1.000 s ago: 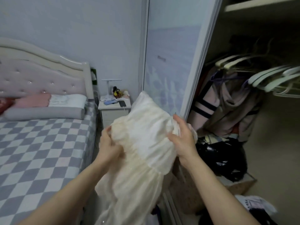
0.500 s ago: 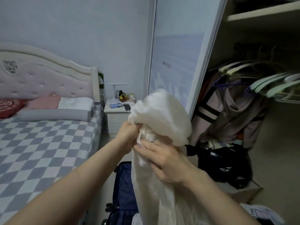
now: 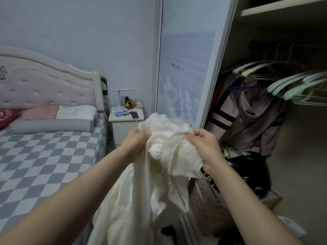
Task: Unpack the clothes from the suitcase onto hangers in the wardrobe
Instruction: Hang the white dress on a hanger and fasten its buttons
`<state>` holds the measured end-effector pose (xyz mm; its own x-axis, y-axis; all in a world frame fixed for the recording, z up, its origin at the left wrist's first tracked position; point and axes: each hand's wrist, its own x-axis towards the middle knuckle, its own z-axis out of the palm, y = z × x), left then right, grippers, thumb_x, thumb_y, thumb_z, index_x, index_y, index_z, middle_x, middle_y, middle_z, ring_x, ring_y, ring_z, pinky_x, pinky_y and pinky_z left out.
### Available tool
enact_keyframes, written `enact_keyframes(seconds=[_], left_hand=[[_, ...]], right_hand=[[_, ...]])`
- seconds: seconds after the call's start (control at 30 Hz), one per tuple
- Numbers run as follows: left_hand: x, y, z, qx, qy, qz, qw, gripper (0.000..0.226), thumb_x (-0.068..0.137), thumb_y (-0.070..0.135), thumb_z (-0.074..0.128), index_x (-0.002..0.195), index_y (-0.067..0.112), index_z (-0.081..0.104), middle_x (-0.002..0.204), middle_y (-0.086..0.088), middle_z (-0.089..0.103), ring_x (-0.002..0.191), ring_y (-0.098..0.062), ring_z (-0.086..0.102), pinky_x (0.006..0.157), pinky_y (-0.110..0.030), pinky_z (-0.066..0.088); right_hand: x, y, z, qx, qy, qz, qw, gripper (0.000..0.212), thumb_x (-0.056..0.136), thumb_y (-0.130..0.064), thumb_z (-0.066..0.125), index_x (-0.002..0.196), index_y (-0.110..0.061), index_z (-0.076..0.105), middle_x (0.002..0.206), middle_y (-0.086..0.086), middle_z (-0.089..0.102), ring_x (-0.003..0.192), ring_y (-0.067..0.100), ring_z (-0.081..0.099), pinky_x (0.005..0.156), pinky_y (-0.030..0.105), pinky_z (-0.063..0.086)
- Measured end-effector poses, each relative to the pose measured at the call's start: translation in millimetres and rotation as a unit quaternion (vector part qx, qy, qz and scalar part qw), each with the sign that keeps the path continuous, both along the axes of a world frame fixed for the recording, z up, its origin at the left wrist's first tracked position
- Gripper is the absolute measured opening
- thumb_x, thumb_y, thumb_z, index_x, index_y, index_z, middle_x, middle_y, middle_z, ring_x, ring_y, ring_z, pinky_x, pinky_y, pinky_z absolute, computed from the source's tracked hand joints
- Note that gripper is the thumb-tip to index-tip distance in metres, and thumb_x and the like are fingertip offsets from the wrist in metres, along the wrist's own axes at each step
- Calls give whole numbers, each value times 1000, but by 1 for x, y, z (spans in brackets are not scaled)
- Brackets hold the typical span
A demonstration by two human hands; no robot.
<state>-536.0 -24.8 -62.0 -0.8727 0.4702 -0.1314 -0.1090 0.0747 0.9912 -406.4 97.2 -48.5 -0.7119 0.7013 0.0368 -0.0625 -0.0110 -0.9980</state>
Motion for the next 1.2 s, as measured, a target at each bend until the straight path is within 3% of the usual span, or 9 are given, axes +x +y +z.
enact_keyframes(seconds=[0.13, 0.27, 0.37, 0.53, 0.77, 0.93, 1.0, 1.07, 1.2], left_hand=[[12, -5, 12, -12, 272, 117, 955, 14, 92, 13, 48, 106, 10, 47, 90, -1, 52, 74, -11, 50, 60, -11, 39], [49, -6, 9, 1, 313, -81, 946, 28, 87, 40, 51, 93, 12, 51, 82, 1, 57, 73, -11, 52, 69, -25, 46], [57, -1, -9, -29, 289, -103, 951, 49, 75, 55, 59, 100, 13, 52, 97, -7, 62, 88, -16, 60, 78, -31, 49], [51, -2, -4, 82, 394, -48, 914, 53, 75, 39, 57, 123, 24, 43, 100, 7, 59, 87, -12, 61, 74, -28, 52], [32, 15, 15, 11, 389, -7, 921, 13, 77, 10, 57, 77, 21, 50, 65, -8, 67, 57, -25, 63, 49, -30, 47], [23, 25, 21, -4, 368, 34, 929, 9, 76, 17, 63, 76, 17, 54, 70, -12, 65, 61, -26, 56, 57, -32, 46], [25, 31, 27, -6, 373, 35, 927, 12, 75, 26, 63, 77, 16, 57, 71, -8, 65, 67, -26, 59, 61, -33, 48], [30, 37, 31, -21, 395, 19, 918, 19, 71, 36, 62, 74, 19, 56, 60, 2, 59, 60, -20, 54, 56, -31, 43], [34, 45, 35, -117, 500, 7, 858, 22, 77, 23, 63, 68, 21, 44, 63, 11, 39, 66, -19, 45, 55, -29, 26]], right_hand=[[-21, 2, 25, -145, 58, -47, 987, 23, 83, 9, 56, 81, -13, 50, 75, 9, 55, 61, 16, 54, 53, 26, 48], [-37, -8, 44, -225, 102, -29, 969, 28, 85, 15, 48, 76, -12, 44, 68, 9, 49, 57, 16, 48, 42, 20, 46], [-43, -12, 55, -218, 121, -8, 968, 28, 86, 14, 47, 75, -11, 45, 65, 9, 48, 54, 15, 47, 41, 18, 46], [-41, -13, 57, -135, 61, 41, 988, 19, 87, 7, 53, 77, -10, 53, 68, 9, 53, 58, 16, 51, 55, 26, 45], [-28, -13, 35, -106, 82, 125, 983, 7, 93, -11, 52, 99, -10, 56, 78, 5, 62, 58, 8, 63, 58, 19, 54], [-14, -13, -10, 135, -11, 176, 975, 64, 80, -24, 71, 134, -20, 37, 120, -4, 56, 110, 11, 56, 92, 22, 45], [-16, -12, -30, 172, -59, 159, 970, 61, 69, -33, 74, 123, -25, 46, 120, -3, 60, 112, 12, 57, 98, 34, 45], [-16, -6, -40, 167, -61, 83, 980, 33, 71, -24, 69, 99, -29, 53, 107, 1, 66, 100, 15, 62, 93, 41, 49], [0, 18, -30, 263, -62, -71, 960, 24, 74, 1, 54, 82, -21, 49, 73, -3, 60, 66, 11, 54, 64, 23, 43]])
